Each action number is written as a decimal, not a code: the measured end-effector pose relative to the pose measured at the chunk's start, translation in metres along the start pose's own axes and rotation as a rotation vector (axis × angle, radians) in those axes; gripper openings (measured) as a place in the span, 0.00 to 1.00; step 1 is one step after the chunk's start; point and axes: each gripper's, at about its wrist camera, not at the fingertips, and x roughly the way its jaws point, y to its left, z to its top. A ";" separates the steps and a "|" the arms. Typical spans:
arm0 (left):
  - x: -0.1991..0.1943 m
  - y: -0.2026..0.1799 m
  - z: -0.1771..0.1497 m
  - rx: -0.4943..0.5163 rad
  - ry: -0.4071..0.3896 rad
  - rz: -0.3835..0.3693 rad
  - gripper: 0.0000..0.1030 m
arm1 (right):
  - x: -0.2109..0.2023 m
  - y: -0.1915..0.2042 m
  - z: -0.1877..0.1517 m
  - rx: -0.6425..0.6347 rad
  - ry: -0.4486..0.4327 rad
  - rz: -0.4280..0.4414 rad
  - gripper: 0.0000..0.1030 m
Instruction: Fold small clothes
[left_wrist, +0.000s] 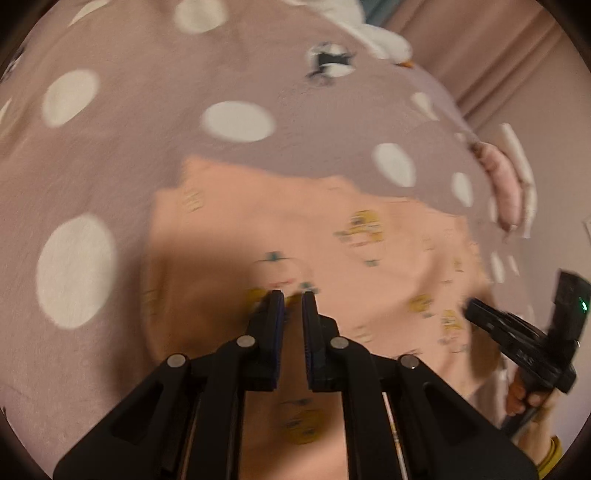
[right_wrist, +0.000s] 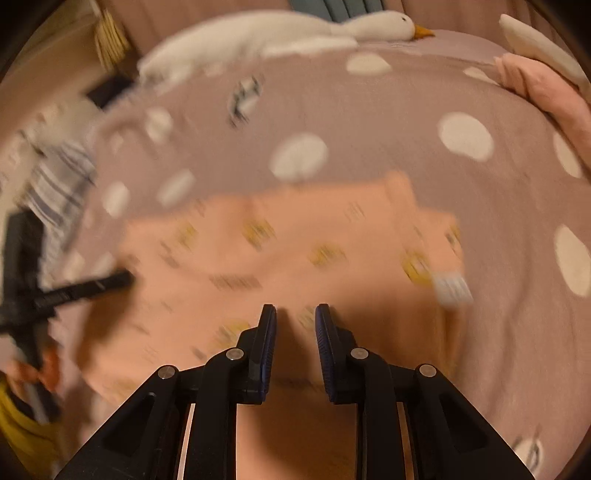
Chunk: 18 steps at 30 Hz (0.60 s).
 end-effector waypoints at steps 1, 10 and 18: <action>-0.003 0.006 -0.001 -0.009 -0.003 -0.008 0.06 | -0.003 -0.004 -0.004 -0.006 0.004 -0.005 0.23; -0.053 0.045 -0.032 -0.040 -0.046 -0.023 0.11 | -0.045 -0.027 -0.021 0.002 0.014 -0.102 0.23; -0.068 0.030 -0.060 -0.053 -0.058 -0.095 0.48 | -0.016 0.077 0.039 -0.192 -0.063 0.085 0.32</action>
